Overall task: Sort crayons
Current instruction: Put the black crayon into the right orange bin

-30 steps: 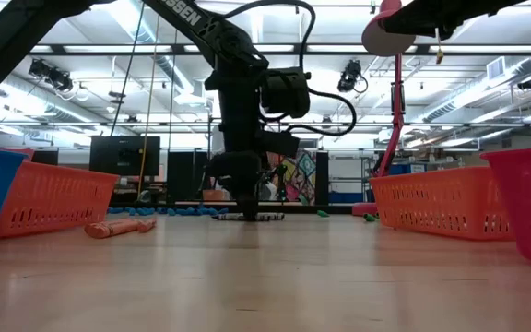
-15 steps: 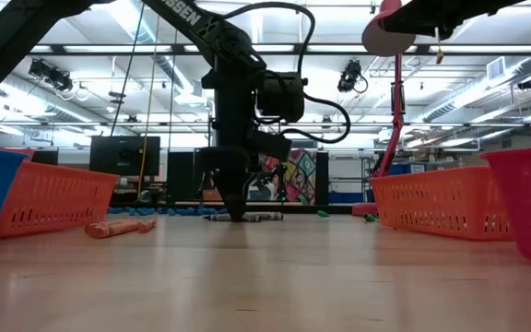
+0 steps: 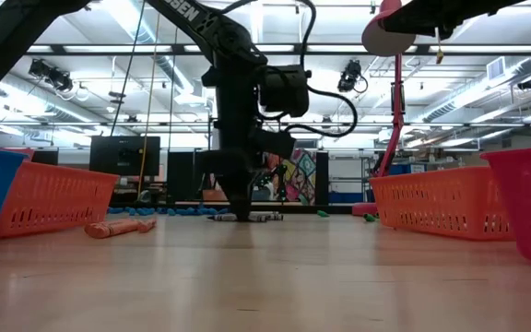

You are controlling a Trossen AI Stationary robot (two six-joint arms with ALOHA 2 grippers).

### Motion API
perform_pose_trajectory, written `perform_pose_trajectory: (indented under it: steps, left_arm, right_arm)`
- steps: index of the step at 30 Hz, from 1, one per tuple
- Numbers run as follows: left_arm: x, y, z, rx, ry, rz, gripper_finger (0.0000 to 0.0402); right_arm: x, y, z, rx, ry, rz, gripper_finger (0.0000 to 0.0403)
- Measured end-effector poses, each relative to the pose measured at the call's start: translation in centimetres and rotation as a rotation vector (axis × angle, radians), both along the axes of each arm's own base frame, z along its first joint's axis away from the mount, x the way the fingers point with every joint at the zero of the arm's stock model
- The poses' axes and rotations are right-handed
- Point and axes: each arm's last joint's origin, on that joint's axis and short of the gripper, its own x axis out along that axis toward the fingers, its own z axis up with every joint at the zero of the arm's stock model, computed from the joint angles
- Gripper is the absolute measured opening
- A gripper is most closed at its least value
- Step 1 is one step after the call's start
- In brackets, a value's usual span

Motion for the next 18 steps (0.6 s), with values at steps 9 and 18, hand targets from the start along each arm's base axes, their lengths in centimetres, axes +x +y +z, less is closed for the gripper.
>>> perform_pose_trajectory:
  steps: [9, 18]
  left_arm:
    - [1.5, -2.4, 0.2, 0.17, -0.101, -0.069, 0.0035]
    - [2.5, -5.0, 0.9, 0.404, -0.178, -0.132, 0.0036]
  right_arm:
    - [0.0, 0.0, 0.0, 0.0, 0.0, 0.0, 0.0139]
    - [0.0, 0.0, 0.0, 0.0, 0.001, -0.007, 0.0139]
